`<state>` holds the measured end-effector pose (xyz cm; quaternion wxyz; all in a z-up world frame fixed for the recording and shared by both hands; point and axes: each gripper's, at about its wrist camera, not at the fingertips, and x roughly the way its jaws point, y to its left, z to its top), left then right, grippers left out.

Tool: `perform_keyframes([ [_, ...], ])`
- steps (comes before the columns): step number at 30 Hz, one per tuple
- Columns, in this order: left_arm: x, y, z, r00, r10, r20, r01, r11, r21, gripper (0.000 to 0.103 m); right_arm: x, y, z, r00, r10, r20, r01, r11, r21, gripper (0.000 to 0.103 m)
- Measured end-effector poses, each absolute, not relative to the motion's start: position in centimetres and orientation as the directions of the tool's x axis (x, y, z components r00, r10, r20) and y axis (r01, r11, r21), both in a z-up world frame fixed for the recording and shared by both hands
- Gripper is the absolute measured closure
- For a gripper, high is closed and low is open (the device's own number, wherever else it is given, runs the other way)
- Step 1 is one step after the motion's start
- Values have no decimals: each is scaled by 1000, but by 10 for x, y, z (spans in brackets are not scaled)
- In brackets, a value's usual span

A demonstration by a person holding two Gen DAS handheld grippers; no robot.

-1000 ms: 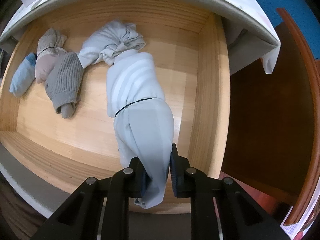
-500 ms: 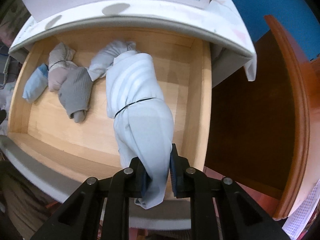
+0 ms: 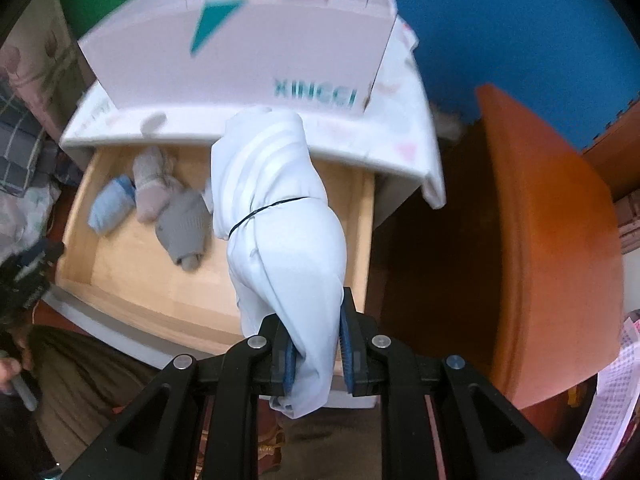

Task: Take underwear out of drawer
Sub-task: 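Carry the pale blue tied bundle with the right tool into the white box and release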

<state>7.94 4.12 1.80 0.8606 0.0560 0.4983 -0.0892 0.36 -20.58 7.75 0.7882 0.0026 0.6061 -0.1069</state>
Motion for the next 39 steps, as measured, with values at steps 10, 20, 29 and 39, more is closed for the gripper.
perform_keyframes([
  [10, 79, 44, 19, 493, -107, -863, 204, 979, -5, 61, 37, -218, 168, 382, -192, -904, 220, 969, -113, 87],
  [20, 80, 46, 19, 490, -99, -866, 195, 981, -2, 61, 154, -241, 184, 401, -256, -880, 273, 950, -153, 87],
  [29, 82, 46, 16, 478, -85, -874, 202, 979, 15, 61, 230, -264, 135, 316, -280, -906, 279, 940, -194, 87],
  [39, 86, 40, 8, 430, -95, -898, 227, 974, 6, 61, 232, -275, 102, 302, -204, -931, 273, 954, -121, 76],
])
